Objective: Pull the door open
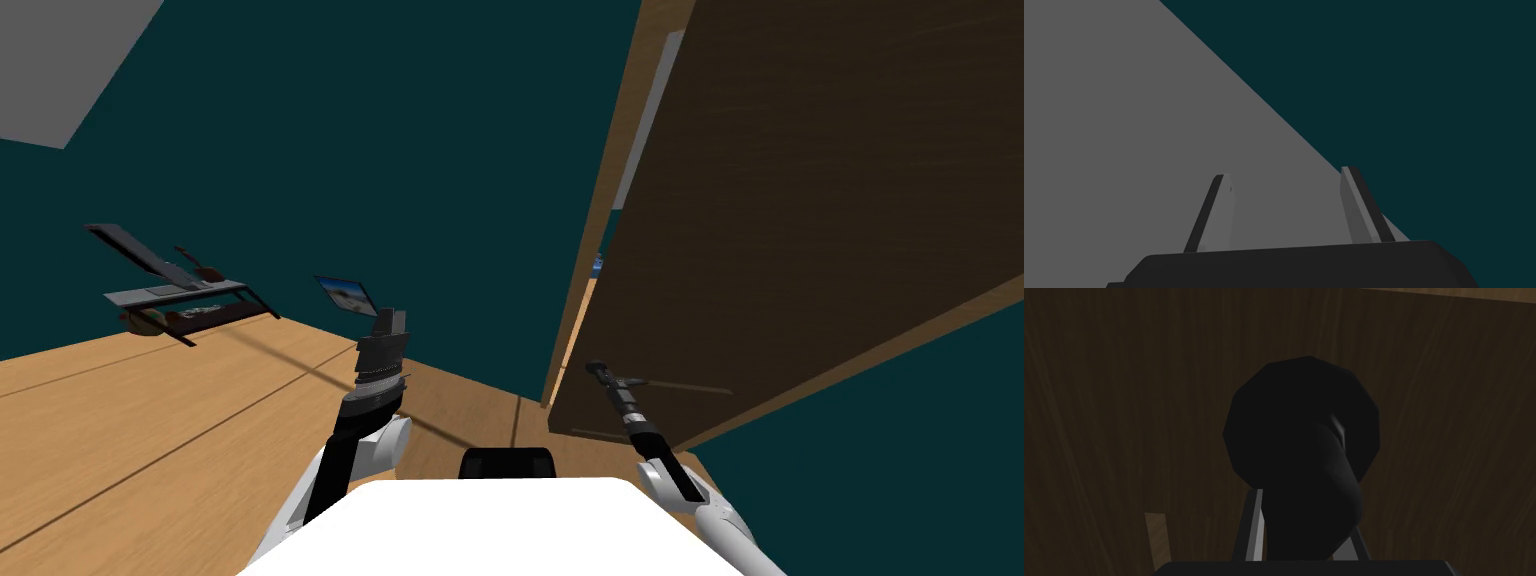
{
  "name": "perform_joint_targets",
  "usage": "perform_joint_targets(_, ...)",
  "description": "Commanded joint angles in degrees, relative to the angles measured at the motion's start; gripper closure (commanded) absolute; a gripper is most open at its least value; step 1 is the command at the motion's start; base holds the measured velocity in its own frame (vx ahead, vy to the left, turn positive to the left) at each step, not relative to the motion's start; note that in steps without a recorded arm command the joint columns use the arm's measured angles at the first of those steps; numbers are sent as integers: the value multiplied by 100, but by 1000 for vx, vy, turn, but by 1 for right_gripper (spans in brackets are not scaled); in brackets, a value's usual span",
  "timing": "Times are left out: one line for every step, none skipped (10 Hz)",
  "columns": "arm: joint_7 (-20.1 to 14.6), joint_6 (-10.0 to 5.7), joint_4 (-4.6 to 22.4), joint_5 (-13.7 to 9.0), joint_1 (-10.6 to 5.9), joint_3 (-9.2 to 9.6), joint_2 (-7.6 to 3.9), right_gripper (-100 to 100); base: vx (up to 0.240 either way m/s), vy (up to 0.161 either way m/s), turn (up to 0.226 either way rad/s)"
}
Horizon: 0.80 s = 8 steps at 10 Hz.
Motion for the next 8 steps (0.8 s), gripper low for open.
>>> perform_joint_targets(-56, -76, -87, -16, 97, 84, -124, 100, -223, -46, 115)
perform_joint_targets(-108, -140, -116, -21, 156, 158, -195, 100, -208, -43, 105)
perform_joint_targets(-97, -96, -73, -13, 104, 132, -144, 100, -89, -17, 20)
perform_joint_targets(-162, -245, -69, -45, 205, 250, -231, 100, -150, -39, 162)
perform_joint_targets(-192, -328, -66, -65, 251, 305, -282, 100, -237, -70, 201)
perform_joint_targets(-225, -422, -63, -86, 304, 367, -341, 100, -229, -83, 173)
perform_joint_targets(-260, -521, -60, -109, 359, 433, -403, 100, -224, -94, 164)
perform_joint_targets(-296, -622, -57, -133, 415, 500, -466, 100, -219, -81, 164)
